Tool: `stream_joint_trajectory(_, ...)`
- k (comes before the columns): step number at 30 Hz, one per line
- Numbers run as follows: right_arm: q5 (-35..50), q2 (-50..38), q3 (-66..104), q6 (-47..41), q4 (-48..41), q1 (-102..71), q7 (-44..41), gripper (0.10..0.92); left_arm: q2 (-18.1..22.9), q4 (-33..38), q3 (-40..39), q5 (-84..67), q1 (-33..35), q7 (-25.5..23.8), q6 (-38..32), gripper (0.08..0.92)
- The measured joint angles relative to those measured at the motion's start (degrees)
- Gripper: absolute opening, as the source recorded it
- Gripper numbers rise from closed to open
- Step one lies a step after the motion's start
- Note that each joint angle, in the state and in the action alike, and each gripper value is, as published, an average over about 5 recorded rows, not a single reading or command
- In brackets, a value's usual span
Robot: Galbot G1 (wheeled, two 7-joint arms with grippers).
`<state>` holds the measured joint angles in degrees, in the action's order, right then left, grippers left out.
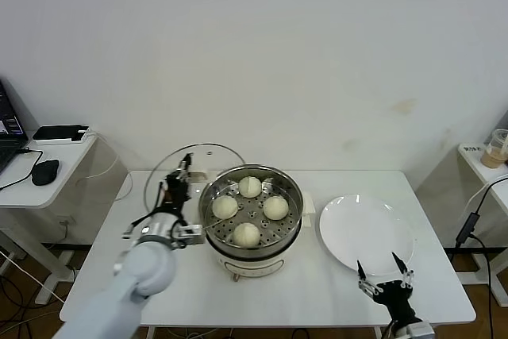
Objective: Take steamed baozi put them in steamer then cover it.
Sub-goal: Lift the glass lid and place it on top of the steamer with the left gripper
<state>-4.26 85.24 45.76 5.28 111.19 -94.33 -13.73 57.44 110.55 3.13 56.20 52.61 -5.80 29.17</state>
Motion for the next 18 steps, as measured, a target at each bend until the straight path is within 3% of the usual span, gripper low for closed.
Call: stream_joint_trajectory(18, -6.1, 0.3, -3.5, -0.5, -3.9, 2.7, 0.4, 0.823, 15.6, -5.6, -9.7, 17.3, -4.4, -10.0, 4.5, 0.148)
